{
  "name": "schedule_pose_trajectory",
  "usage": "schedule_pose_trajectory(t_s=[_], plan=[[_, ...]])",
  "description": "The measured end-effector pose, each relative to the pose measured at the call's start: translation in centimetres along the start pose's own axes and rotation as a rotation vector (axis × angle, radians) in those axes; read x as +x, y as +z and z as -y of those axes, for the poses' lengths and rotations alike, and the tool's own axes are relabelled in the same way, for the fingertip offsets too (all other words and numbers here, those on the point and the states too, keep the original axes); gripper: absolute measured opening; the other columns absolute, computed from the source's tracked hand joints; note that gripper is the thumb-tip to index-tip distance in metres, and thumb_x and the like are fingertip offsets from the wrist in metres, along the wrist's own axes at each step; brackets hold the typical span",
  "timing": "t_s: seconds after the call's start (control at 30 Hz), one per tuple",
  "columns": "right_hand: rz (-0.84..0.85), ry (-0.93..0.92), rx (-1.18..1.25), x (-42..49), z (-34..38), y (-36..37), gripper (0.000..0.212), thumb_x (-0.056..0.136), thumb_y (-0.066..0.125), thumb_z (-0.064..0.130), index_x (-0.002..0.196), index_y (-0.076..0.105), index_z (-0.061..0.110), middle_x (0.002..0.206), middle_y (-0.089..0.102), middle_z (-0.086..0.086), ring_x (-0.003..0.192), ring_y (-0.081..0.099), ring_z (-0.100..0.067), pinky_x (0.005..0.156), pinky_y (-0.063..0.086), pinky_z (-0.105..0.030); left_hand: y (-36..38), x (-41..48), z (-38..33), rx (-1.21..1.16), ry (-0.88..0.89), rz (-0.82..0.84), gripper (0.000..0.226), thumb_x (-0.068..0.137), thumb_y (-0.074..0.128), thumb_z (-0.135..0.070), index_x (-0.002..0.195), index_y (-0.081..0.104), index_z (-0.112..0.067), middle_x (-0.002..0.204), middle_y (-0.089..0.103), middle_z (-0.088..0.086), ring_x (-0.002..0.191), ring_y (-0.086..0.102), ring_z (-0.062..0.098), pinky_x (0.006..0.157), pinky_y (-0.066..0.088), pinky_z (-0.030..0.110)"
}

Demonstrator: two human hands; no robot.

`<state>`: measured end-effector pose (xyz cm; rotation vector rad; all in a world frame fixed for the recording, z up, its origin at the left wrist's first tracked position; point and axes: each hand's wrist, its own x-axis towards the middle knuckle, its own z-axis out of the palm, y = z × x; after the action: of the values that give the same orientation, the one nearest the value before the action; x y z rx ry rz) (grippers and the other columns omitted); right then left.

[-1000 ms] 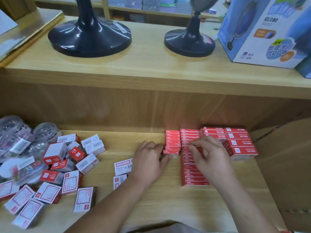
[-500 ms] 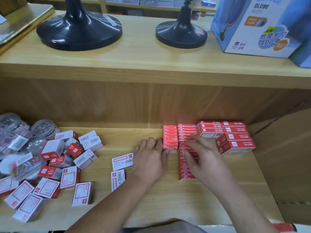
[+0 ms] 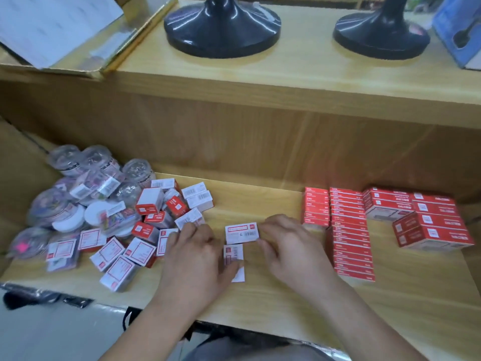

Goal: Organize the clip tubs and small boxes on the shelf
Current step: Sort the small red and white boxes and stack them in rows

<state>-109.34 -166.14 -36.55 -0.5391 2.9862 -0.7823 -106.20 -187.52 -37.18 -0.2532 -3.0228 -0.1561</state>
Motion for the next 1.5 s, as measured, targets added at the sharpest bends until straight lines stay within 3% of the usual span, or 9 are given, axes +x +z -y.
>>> schedule_pose_trajectory(t_s=[0.13,0.27,0.47,0.63,0.8,0.97,1.07,1.33,1.5], plan=[[0.213,0.075,-0.07,2.4,1.0,2.3,0.044,0.096,0.055,0.041,0.138,0.051,0.03,0.13,0.044,0.006,0.121,0.051,-0.02,0.093,0.051,-0.038,0.9,-1.3,-0.4,-0.017,0.01,0.033,0.055,0.069,0.059,-0.076,0.078,0.076,-0.024,0.082,0.061,-0.005,0.09,0.055,0.028,0.075,0.042,0.042],[0.272,0.143,-0.091,2.9,0.9,2.5,0.037,0.096,0.059,0.043,0.129,0.056,0.026,0.121,0.04,0.003,0.114,0.053,-0.022,0.089,0.05,-0.038,1.6,-1.6,-0.5,-0.076,-0.041,-0.023,0.053,0.07,0.06,-0.074,0.085,0.076,-0.025,0.088,0.063,-0.007,0.092,0.054,0.027,0.077,0.042,0.042],[0.105,0.23,-0.001,0.5,0.5,-0.2,0.022,0.094,0.064,0.032,0.107,0.047,0.029,0.099,0.064,0.005,0.091,0.065,-0.022,0.072,0.052,-0.037,2.3,-1.3,0.0,-0.153,-0.003,-0.108,0.041,0.078,0.064,-0.059,0.1,0.074,-0.026,0.1,0.064,-0.009,0.096,0.056,0.027,0.078,0.046,0.042],[-0.043,0.289,0.14,-1.8,-0.5,-2.3,0.025,0.087,0.072,0.026,0.097,0.051,0.035,0.08,0.061,0.011,0.069,0.058,-0.014,0.061,0.046,-0.034,1.8,0.1,-1.0,-0.093,-0.023,0.039,0.053,0.071,0.059,-0.072,0.095,0.073,-0.027,0.088,0.067,-0.006,0.087,0.061,0.029,0.076,0.045,0.041],[-0.123,0.321,0.263,-3.6,-0.6,-2.2,0.026,0.088,0.071,0.016,0.093,0.049,0.03,0.062,0.051,0.011,0.048,0.048,-0.009,0.047,0.028,-0.019,2.7,0.2,-3.2,-0.306,0.071,0.146,0.048,0.075,0.067,-0.056,0.115,0.064,-0.029,0.098,0.06,-0.007,0.091,0.061,0.023,0.075,0.053,0.037],[-0.228,0.311,0.341,-5.8,-1.0,-2.5,0.035,0.082,0.074,0.005,0.086,0.049,0.029,0.071,0.063,0.008,0.061,0.06,-0.01,0.055,0.05,-0.032,3.1,0.4,-5.4,-0.579,0.203,0.122,0.044,0.081,0.073,-0.037,0.122,0.062,-0.03,0.107,0.06,-0.01,0.102,0.059,0.017,0.084,0.048,0.031],[-0.316,0.273,0.22,-7.5,-1.4,-2.4,0.044,0.073,0.08,-0.002,0.08,0.049,0.029,0.091,0.064,0.009,0.077,0.061,-0.014,0.065,0.052,-0.042,3.5,0.3,-5.2,-0.639,0.164,0.038,0.042,0.083,0.073,-0.046,0.121,0.065,-0.032,0.108,0.057,-0.012,0.103,0.058,0.014,0.088,0.049,0.028],[-0.37,0.197,0.301,-10.5,0.2,-0.6,0.051,0.067,0.084,-0.009,0.078,0.052,0.028,0.111,0.063,0.018,0.099,0.064,-0.002,0.079,0.049,-0.019,3.9,0.0,-5.7,-0.83,0.394,0.058,0.058,0.079,0.081,-0.043,0.132,0.065,-0.023,0.123,0.063,-0.012,0.108,0.058,0.015,0.094,0.048,0.038],[-0.325,0.369,0.58,-10.8,1.5,-1.1,0.058,0.069,0.086,-0.003,0.109,0.065,0.033,0.116,0.065,0.014,0.1,0.069,-0.011,0.081,0.055,-0.021,3.0,0.8,-5.6,-0.842,0.427,0.015,0.04,0.078,0.083,-0.023,0.114,0.068,-0.032,0.103,0.064,-0.019,0.094,0.058,0.014,0.081,0.049,0.038]])
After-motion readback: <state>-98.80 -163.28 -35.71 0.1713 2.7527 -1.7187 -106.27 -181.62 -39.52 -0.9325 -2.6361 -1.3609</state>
